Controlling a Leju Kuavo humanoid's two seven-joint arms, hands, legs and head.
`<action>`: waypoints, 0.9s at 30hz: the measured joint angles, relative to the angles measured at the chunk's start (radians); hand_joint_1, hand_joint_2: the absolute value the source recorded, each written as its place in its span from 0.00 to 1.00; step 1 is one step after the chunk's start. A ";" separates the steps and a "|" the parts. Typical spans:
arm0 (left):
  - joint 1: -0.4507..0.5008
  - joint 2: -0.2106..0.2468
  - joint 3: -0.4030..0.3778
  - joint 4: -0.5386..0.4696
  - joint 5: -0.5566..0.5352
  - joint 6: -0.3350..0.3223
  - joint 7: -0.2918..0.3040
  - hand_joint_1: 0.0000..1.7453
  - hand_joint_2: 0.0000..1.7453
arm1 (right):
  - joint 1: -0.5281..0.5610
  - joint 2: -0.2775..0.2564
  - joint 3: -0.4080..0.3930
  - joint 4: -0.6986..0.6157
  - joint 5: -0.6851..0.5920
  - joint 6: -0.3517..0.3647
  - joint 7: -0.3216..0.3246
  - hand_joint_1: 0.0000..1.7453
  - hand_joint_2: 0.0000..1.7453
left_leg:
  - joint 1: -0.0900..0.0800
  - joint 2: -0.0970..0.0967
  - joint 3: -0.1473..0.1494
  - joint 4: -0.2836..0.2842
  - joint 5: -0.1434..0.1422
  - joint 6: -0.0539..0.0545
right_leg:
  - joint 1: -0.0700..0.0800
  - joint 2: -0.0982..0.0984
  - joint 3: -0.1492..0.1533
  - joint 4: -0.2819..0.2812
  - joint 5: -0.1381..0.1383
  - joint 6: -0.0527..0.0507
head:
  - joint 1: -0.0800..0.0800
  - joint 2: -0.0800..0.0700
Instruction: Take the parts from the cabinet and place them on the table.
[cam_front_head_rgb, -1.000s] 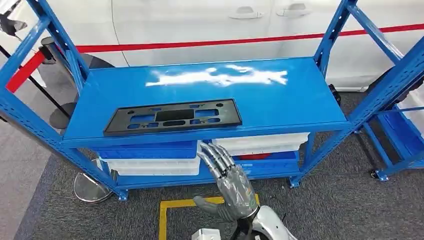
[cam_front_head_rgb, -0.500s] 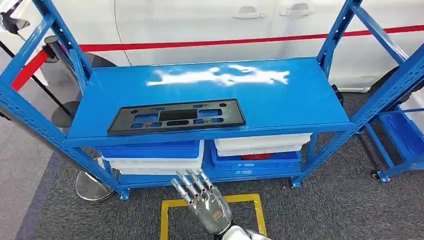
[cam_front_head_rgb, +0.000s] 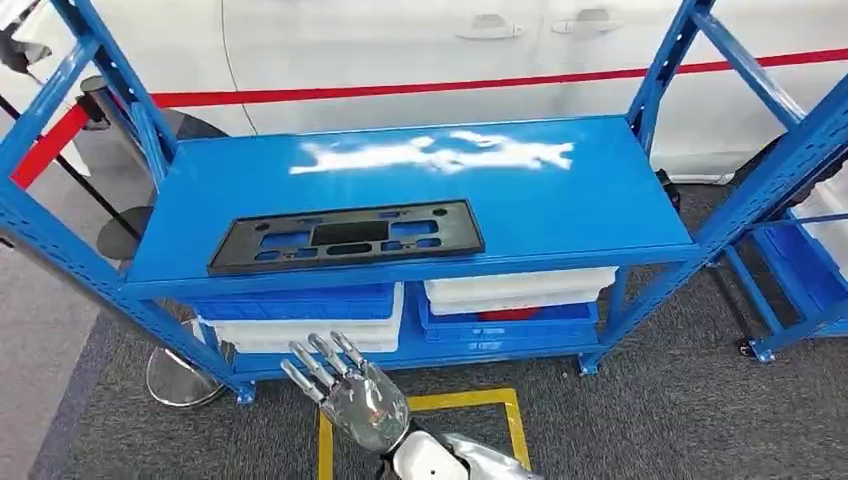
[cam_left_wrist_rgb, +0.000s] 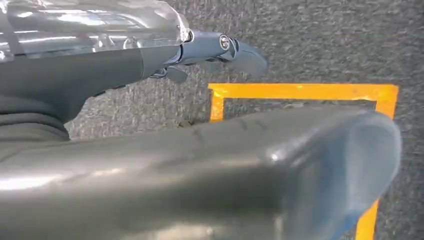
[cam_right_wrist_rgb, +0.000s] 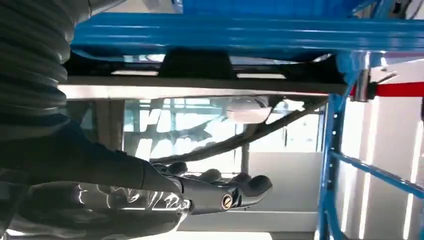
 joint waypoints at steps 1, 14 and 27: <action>0.003 0.000 0.000 0.000 0.000 0.000 0.000 0.00 0.00 | -0.001 0.003 -0.001 0.002 0.000 -0.001 0.001 0.00 1.00 | 0.003 -0.001 -0.001 -0.002 0.000 0.008 | 0.001 0.000 -0.002 0.008 0.005 0.008 | 0.000 0.000; 0.003 0.000 -0.002 0.002 -0.002 -0.011 0.005 0.00 0.00 | -0.051 0.014 -0.047 0.011 0.000 -0.005 -0.007 0.00 1.00 | -0.008 -0.002 0.055 -0.007 -0.041 0.018 | 0.017 -0.001 -0.065 0.012 0.016 -0.020 | -0.002 0.000; 0.008 0.004 -0.002 0.004 -0.005 -0.011 0.009 0.00 0.00 | -0.048 0.026 -0.074 0.028 0.000 -0.006 -0.033 0.00 1.00 | 0.023 0.001 -0.082 0.135 -0.008 -0.045 | -0.006 0.005 0.018 -0.010 -0.009 -0.030 | -0.007 0.000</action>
